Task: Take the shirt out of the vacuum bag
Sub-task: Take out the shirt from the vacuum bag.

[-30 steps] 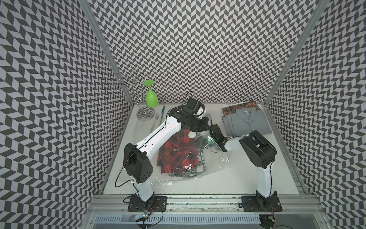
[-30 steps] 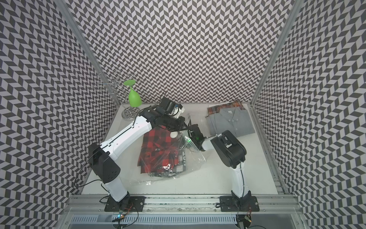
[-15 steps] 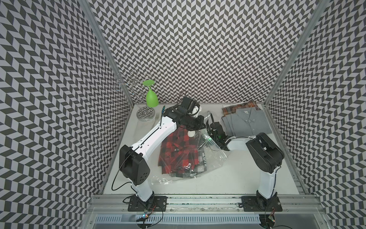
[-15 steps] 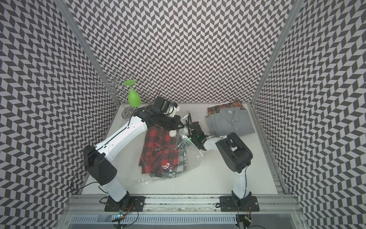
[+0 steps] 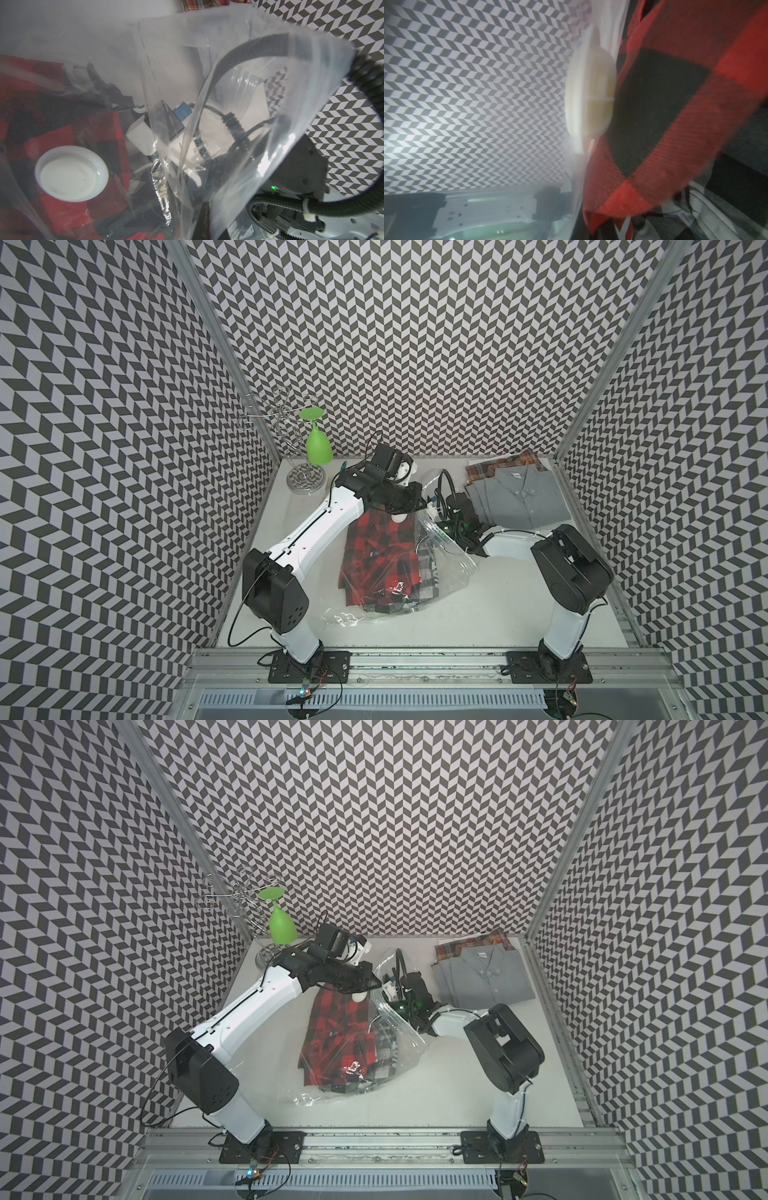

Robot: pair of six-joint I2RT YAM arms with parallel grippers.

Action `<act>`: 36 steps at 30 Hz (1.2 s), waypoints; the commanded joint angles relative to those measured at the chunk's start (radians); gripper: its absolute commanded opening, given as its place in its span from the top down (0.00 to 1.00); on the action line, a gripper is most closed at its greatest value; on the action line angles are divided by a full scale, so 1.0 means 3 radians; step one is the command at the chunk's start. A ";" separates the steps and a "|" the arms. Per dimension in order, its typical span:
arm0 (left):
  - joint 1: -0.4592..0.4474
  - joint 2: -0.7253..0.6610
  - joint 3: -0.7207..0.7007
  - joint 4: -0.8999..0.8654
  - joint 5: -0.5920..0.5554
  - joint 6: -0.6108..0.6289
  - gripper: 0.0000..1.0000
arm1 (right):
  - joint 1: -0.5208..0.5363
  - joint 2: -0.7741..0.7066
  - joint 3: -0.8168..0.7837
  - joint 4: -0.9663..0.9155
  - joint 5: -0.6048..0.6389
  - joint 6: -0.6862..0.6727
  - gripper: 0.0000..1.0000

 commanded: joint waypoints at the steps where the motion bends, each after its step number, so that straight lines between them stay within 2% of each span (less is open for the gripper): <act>1: 0.0063 -0.0087 -0.0137 -0.0011 0.0031 0.0081 1.00 | -0.0054 -0.0208 -0.0002 0.0536 -0.0297 0.0317 1.00; 6: 0.0167 -0.0183 -0.0322 0.0055 0.0050 0.0092 1.00 | -0.0127 -0.0282 -0.0043 0.0848 -0.0517 0.0812 1.00; 13: 0.0310 -0.0273 -0.0486 0.0106 0.0067 0.0131 1.00 | -0.0217 -0.0468 0.0042 0.0221 -0.0586 0.0652 1.00; 16: 0.0353 -0.0293 -0.0549 0.0144 0.0095 0.0134 1.00 | -0.0286 -0.0542 -0.0062 0.0248 -0.0577 0.0671 1.00; 21: 0.0365 -0.0293 -0.0614 0.0188 0.0124 0.0139 1.00 | -0.0340 -0.0532 -0.0065 0.0659 -0.0658 0.0940 1.00; 25: 0.0389 -0.0313 -0.0667 0.0203 0.0119 0.0152 1.00 | -0.0396 -0.0571 0.0115 0.0219 -0.0699 0.0730 1.00; 30: 0.0427 -0.0339 -0.0734 0.0233 0.0125 0.0153 1.00 | -0.0586 -0.0701 0.0106 0.0050 -0.0798 0.0689 1.00; 36: 0.0443 -0.0299 -0.0776 0.0239 0.0134 0.0183 1.00 | -0.0711 -0.0821 0.0245 -0.0443 -0.0907 0.0373 1.00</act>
